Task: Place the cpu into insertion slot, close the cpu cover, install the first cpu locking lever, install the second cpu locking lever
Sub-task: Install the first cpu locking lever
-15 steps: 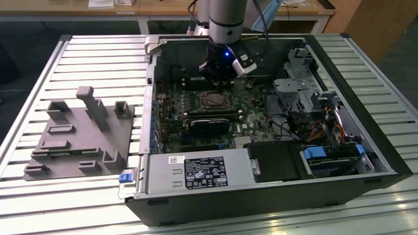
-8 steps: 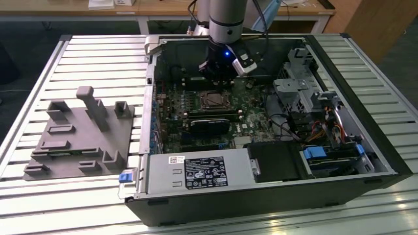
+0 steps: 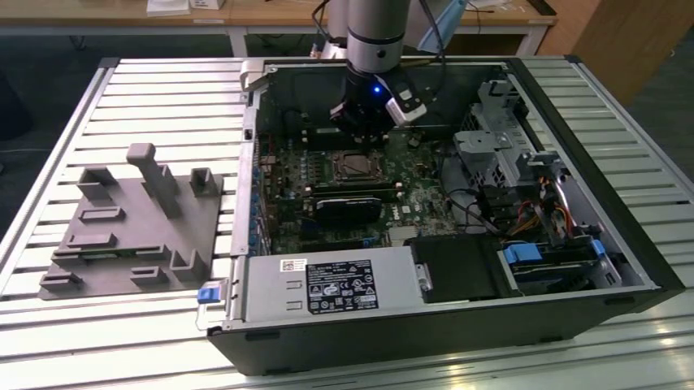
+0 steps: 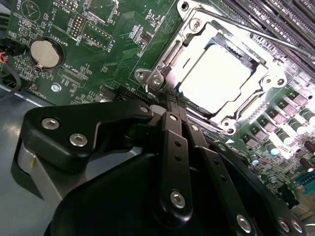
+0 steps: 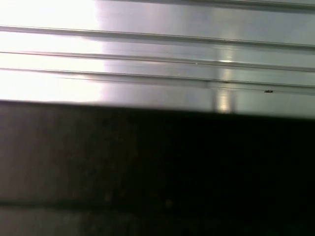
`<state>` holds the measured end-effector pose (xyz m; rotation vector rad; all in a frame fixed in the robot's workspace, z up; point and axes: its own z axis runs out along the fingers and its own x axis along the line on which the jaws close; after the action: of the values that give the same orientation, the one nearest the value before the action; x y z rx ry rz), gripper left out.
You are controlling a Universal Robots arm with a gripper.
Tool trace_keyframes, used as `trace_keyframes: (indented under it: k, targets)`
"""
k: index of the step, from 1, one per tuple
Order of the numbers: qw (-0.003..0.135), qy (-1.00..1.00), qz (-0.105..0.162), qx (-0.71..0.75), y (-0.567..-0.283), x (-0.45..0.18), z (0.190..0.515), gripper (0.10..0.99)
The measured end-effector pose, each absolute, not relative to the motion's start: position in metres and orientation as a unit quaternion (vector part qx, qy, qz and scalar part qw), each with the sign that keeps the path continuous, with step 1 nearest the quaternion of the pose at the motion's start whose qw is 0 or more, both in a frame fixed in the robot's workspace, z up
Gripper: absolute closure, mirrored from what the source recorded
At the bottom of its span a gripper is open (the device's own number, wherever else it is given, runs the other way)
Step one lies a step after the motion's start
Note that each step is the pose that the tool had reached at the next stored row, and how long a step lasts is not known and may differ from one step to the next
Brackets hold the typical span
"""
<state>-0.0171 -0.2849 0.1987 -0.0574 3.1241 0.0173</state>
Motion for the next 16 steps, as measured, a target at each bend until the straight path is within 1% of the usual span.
trace_keyframes:
  k: [11,16]
  targets:
    - [0.008,1.0,0.004,-0.018,-0.2798,-0.017,0.1952,0.98]
    - [0.009,1.0,0.005,-0.018,-0.279,-0.0167,0.2006,0.98]
